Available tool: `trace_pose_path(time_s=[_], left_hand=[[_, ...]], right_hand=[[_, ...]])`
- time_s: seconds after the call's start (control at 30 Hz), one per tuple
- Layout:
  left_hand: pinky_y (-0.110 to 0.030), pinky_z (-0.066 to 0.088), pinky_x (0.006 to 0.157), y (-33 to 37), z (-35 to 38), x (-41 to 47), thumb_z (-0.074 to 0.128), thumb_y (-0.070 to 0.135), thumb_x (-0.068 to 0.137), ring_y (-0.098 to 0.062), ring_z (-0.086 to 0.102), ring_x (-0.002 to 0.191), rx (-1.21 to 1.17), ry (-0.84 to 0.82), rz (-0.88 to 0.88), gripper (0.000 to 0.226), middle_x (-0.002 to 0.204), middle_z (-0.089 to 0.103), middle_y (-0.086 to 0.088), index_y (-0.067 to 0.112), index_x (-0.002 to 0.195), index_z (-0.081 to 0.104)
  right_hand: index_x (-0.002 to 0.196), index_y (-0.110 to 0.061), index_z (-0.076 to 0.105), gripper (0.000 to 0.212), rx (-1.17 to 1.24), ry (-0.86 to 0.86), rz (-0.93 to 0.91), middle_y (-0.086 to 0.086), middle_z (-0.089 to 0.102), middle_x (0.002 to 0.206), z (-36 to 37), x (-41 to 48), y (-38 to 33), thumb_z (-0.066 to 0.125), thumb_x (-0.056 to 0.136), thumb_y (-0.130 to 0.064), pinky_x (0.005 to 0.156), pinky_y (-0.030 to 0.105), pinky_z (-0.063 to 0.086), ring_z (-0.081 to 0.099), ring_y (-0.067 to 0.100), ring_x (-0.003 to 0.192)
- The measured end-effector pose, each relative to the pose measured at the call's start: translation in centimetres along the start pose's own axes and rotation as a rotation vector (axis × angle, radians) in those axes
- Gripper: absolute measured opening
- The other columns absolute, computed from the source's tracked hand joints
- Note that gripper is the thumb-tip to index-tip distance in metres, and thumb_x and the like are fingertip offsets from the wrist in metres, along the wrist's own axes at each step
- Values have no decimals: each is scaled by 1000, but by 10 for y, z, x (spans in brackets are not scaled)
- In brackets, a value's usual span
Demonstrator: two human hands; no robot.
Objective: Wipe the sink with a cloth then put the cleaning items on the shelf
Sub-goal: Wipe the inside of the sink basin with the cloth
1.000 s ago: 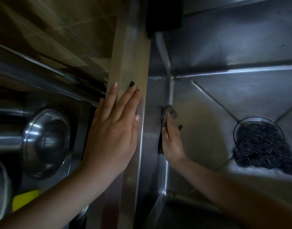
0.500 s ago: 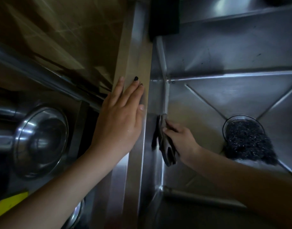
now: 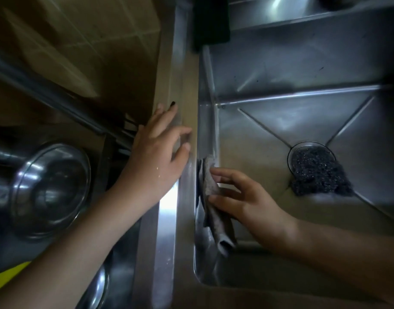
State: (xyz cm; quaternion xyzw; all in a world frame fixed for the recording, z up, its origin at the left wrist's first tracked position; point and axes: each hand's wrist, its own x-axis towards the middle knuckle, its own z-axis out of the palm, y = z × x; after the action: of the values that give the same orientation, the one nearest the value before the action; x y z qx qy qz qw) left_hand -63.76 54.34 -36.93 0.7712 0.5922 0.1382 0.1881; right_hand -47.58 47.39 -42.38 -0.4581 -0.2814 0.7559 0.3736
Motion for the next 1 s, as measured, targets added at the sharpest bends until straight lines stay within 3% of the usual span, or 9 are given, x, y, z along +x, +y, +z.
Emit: trace_pose_path(time_s=[0.13,0.23,0.33,0.53,0.63,0.73,0.83,0.9,1.0], left_hand=[[-43,16,112,-5,-1,-36,43,30,88,-13,8,140,52,-27,75,44,146,21,5,13,128,51],[-45,16,110,-5,9,-53,33,28,90,-23,9,141,129,-43,119,50,148,24,-3,9,135,44],[-51,19,110,-7,16,-56,31,23,92,-31,13,140,208,-20,136,47,147,32,-11,7,136,40],[-33,8,116,-6,15,-54,31,23,93,-28,12,141,223,-15,126,46,148,32,-9,9,137,40],[-31,7,116,-3,14,-53,32,22,93,-27,12,141,213,-17,114,46,147,34,-9,9,136,41],[-31,8,116,-3,13,-53,32,21,93,-27,12,141,209,-18,102,45,147,34,-9,8,135,43],[-33,10,117,-2,12,-53,34,20,92,-28,14,141,187,-13,99,45,146,35,-10,8,134,44],[-33,11,117,-2,12,-53,34,20,92,-28,15,141,178,-7,95,45,145,36,-10,8,134,44],[-33,12,117,-2,13,-52,34,20,93,-28,15,140,177,-6,86,44,145,36,-10,8,134,44]], right_hand=[[99,-29,56,46,-196,-63,-107,-4,55,105,2,-10,7,75,70,1,82,13,46,58,-4,95],[95,-30,52,50,-331,-78,-151,-7,51,101,4,-13,10,80,66,-2,90,14,43,54,1,98],[94,-34,50,51,-411,-62,-164,-7,50,107,4,-12,12,84,64,-10,90,18,47,52,0,103],[89,-35,46,50,-464,-110,-172,-8,49,108,-3,1,21,83,64,-12,81,26,55,49,0,107],[87,-34,44,51,-443,-131,-109,-2,49,111,-10,12,32,83,64,-11,84,31,55,49,6,112],[87,-36,44,49,-526,-141,-39,-6,51,110,-21,29,46,83,65,-17,87,16,50,49,-4,110],[94,-25,48,47,-568,-122,58,-10,52,106,-36,50,65,84,64,-16,75,-1,41,49,-18,97],[99,-23,47,51,-622,-108,112,-5,52,109,-45,63,81,84,64,-17,74,4,42,52,-4,102],[99,-25,42,58,-747,-98,126,4,48,111,-56,79,98,86,62,-18,88,28,48,52,21,108]])
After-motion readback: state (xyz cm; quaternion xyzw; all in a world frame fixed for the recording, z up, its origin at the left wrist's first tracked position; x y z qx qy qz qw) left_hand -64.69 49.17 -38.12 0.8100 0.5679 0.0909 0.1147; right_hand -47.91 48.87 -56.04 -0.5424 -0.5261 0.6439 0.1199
